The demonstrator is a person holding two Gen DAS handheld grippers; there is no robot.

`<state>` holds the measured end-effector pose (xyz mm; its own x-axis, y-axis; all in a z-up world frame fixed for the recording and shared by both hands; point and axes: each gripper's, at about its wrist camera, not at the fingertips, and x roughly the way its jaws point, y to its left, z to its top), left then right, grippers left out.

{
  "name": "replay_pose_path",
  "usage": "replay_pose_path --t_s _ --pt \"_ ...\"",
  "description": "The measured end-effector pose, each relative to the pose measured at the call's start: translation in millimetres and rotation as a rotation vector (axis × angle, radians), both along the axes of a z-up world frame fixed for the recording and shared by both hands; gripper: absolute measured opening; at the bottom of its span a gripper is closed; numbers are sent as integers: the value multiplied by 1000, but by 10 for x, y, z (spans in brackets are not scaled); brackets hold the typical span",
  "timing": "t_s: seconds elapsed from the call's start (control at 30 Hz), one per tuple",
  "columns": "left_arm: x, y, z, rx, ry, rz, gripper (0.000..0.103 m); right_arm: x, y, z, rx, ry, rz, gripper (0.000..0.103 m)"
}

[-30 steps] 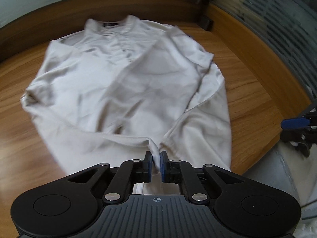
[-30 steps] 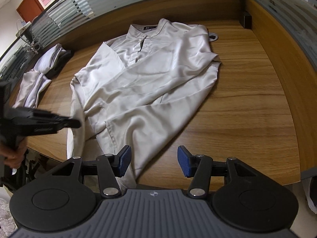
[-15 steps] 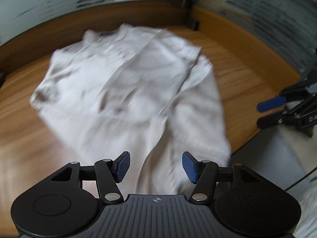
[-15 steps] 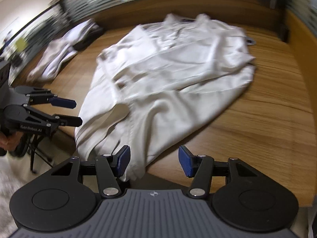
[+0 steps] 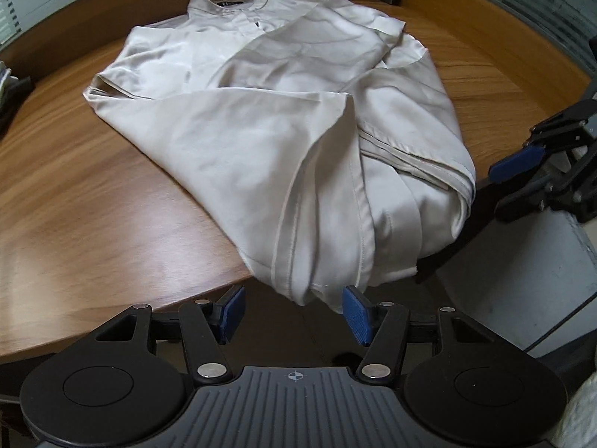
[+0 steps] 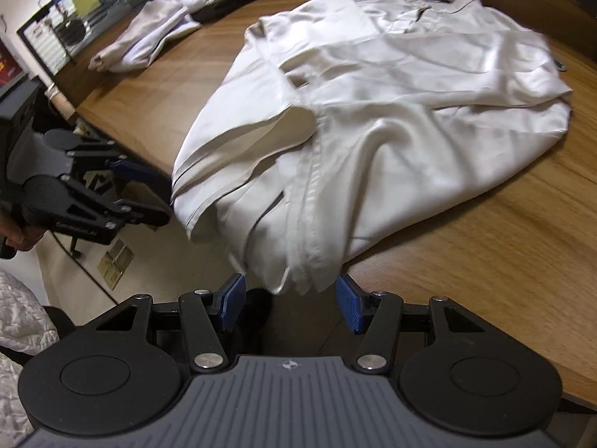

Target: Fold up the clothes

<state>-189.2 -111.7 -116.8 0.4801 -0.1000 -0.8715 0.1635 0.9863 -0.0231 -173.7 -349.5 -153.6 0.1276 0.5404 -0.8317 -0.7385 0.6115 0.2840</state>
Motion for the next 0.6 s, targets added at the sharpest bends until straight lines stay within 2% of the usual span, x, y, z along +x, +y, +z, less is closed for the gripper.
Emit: replay_pose_path --t_s 0.17,0.3,0.47,0.6 --pt "38 -70 -3 -11 -16 -6 58 -93 86 -36 -34 -78 -6 60" --pt "50 -147 -4 -25 -18 -32 58 -140 158 -96 -25 -45 3 60" --pt "7 -258 -2 -116 24 -147 56 -255 226 -96 -9 -6 59 60" --pt "-133 -354 -12 -43 -2 -207 56 -252 181 -52 -18 -5 47 60"
